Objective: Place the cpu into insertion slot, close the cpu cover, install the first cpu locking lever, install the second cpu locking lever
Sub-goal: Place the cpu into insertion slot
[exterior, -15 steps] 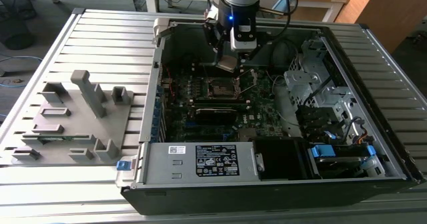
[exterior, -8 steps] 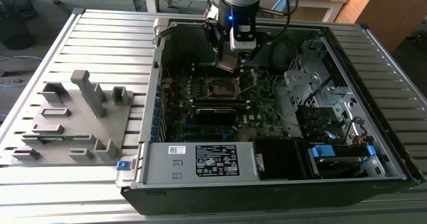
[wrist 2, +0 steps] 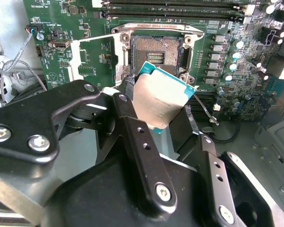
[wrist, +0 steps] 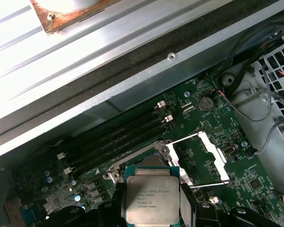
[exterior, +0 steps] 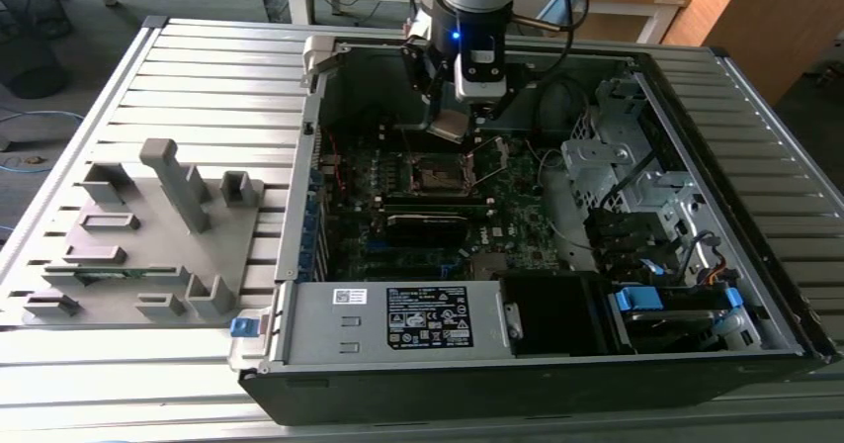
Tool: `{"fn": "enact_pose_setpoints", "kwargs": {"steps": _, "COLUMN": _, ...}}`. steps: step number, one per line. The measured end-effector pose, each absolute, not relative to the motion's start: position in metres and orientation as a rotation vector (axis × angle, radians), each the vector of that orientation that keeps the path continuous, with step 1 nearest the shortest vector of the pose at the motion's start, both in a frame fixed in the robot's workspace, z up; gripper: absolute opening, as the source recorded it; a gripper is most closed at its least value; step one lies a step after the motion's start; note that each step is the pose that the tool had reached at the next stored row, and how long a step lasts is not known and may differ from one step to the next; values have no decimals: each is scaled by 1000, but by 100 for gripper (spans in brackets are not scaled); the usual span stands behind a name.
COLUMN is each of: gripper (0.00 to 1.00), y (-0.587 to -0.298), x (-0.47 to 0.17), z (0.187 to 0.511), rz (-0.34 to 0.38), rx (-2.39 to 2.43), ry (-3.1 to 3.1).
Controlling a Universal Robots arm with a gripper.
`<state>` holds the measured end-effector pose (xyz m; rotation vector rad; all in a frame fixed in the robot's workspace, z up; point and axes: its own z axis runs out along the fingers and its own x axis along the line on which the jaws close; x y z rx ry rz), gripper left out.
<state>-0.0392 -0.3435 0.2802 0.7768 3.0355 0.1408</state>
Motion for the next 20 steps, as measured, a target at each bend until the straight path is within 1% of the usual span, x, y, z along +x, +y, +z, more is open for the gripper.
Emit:
{"fn": "enact_pose_setpoints", "kwargs": {"steps": 11, "gripper": 54, "y": -344, "x": -39, "z": 276, "rz": 139, "rx": 1050, "ry": 2943}}
{"fn": "enact_pose_setpoints", "kwargs": {"steps": 20, "gripper": 54, "y": -344, "x": -40, "z": 276, "rz": 139, "rx": 1085, "ry": 2929}}
